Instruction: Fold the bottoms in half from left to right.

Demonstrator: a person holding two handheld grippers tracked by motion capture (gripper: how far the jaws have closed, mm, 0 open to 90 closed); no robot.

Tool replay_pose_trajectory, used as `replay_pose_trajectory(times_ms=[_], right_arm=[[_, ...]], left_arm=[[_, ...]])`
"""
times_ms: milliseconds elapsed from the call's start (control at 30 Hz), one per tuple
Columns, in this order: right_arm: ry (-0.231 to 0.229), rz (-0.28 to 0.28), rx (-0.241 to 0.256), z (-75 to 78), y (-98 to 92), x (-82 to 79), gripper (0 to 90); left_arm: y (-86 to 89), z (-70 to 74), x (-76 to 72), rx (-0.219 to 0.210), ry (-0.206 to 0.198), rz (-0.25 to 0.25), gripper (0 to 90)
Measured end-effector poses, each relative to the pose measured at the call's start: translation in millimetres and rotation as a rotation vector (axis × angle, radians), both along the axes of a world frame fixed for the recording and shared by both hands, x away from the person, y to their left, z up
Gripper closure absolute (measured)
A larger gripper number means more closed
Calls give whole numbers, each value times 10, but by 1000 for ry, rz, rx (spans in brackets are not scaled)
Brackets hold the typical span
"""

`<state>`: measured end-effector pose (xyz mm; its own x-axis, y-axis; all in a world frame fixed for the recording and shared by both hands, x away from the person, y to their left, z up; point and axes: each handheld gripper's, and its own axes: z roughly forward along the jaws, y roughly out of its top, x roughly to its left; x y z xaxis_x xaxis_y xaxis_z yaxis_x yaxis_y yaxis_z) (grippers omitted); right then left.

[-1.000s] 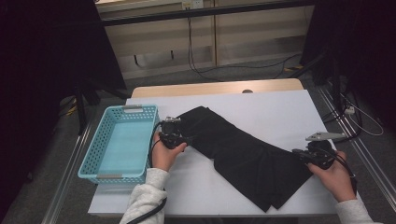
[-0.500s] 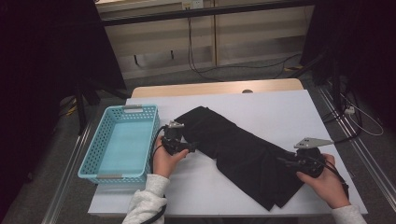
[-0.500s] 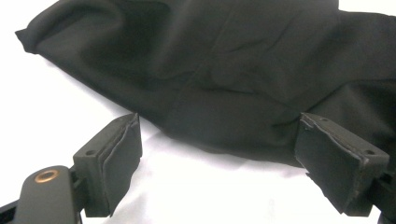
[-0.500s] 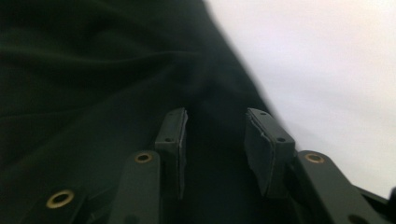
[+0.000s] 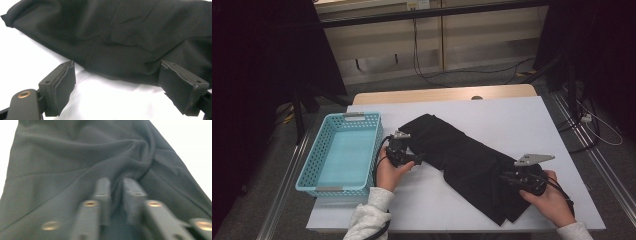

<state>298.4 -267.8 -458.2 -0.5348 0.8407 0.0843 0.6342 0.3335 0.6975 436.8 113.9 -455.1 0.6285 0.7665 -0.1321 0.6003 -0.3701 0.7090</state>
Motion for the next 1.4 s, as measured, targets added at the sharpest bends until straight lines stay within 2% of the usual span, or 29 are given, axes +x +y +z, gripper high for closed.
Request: replay_pose_trajectory(times_ms=[33,133,200,300,467,533,600,633,667,700,733,767,833,933,1000,1167,1267,1300,1400], right_arm=[[4,9,5,7,-14,3,875],[-4,13,-6,23,-29,6,881],[-3,11,9,51,-67,7,882],[-32,-14,18,127,-189,14,885],[-45,-52,30,119,-314,38,882],[-38,-76,3,98,-354,40,874],[-42,-88,3,100,-367,39,866],[-63,-106,-21,116,-393,37,860],[-63,-106,-21,116,-393,37,860],[-72,-117,-42,134,-419,29,842],[-72,-117,-42,134,-419,29,842],[-76,-143,-51,146,-455,17,815],[-78,-140,-53,148,-464,11,796],[-65,-133,-13,157,-474,-34,750],[-66,-132,-9,162,-462,-64,720],[-19,-124,-25,82,-407,-97,720],[5,-108,-40,29,-362,-87,776],[11,-94,-31,25,-336,-86,890],[10,-84,-37,44,-336,-80,900]], left_arm=[[-3,2,0,-4,-3,0,148],[-4,-1,-1,-3,-1,-1,148],[-10,-10,-3,3,1,-9,148],[-11,-8,-5,11,-3,-16,148],[-22,11,-15,3,-8,-10,148],[-25,15,-14,17,-17,-20,148],[-33,10,-15,19,-14,-24,148],[-31,10,-15,18,-14,-23,148],[-29,13,-16,16,-10,-23,148],[-31,12,-17,9,-17,-14,148],[-31,12,-17,9,-17,-14,148],[-23,16,-16,17,-18,-17,148],[-30,16,-18,10,-17,-17,148],[-33,22,-20,8,-17,-20,148],[-27,33,-22,7,-14,-22,148],[-39,30,-31,8,-21,-20,148],[-44,33,-32,8,-22,-24,148],[-45,35,-31,7,-24,-25,148],[-40,41,-30,8,-23,-24,148]])
